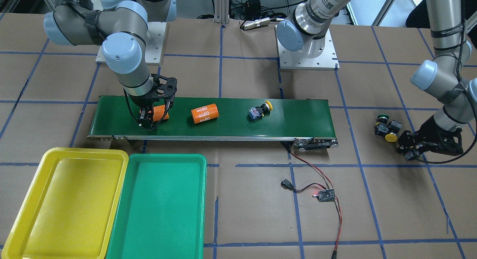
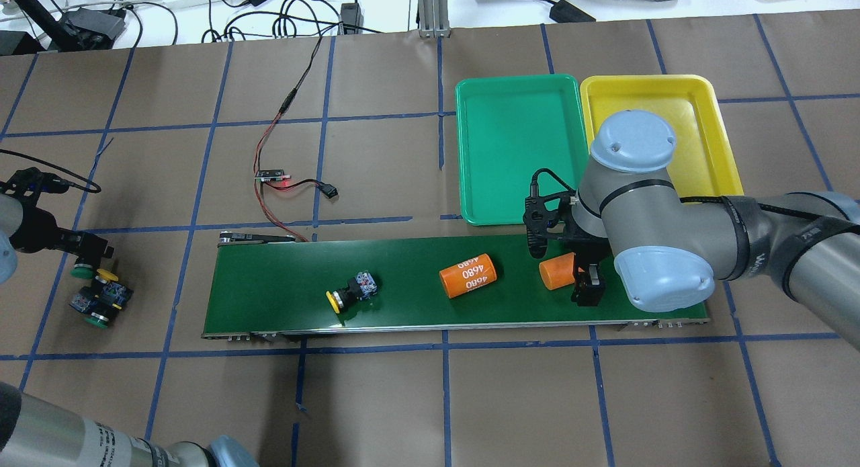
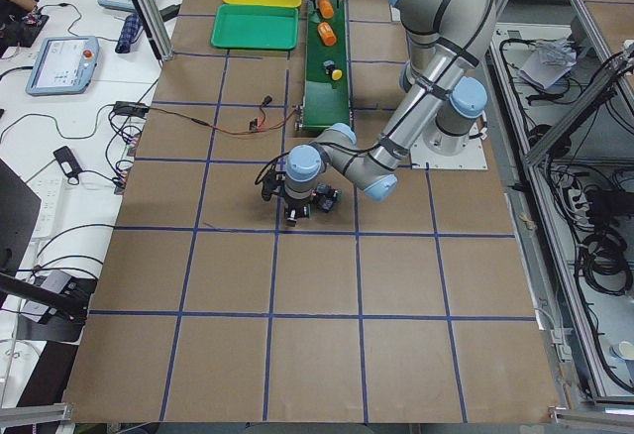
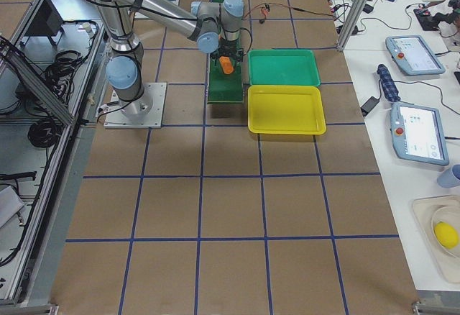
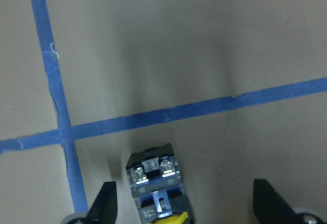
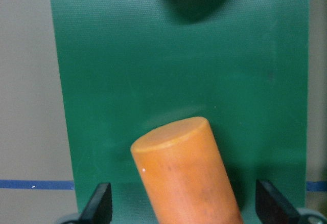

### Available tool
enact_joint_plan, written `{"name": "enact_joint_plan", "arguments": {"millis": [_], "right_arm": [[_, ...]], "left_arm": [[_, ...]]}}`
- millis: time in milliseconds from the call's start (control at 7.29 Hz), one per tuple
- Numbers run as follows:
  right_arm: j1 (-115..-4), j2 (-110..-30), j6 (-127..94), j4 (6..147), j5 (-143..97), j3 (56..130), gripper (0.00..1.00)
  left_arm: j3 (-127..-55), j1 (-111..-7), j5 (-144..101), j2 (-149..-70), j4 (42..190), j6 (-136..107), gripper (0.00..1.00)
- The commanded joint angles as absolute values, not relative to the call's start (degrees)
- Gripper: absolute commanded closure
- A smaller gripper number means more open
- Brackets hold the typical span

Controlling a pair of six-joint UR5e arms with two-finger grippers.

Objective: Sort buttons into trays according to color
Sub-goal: 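Return the left gripper to the pile and grasp another blue-based button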

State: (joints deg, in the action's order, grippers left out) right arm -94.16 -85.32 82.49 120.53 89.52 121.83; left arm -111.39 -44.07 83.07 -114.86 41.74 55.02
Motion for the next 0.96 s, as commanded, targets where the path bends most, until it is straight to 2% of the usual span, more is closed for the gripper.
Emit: {"name": "enact_joint_plan", "arguments": {"millis": [0,137,412,686,824], "right_arm": [[-94.13,-85.25,82.44,120.67,89.47,121.82,0.0],[-94.22,-85.25,82.35,120.41,89.47,121.82,0.0],[-94.13,-85.17,82.18,120.5,90.08,121.73,0.0],[-94.22,-85.25,82.18,120.59,90.0,121.73,0.0],[-94.22,-85.25,82.18,120.5,90.0,121.73,0.0]], "left_arm": [[-111.36,-44.12,83.06,-113.83,41.84,56.07,0.78],[-111.36,-44.9,83.67,-112.86,42.18,57.29,0.84],[-111.62,-47.79,83.15,-108.66,45.5,62.3,0.84],[-112.41,-55.42,83.06,-101.64,52.36,62.49,0.84],[-113.02,-59.55,83.06,-98.21,56.39,65.27,0.9]]}}
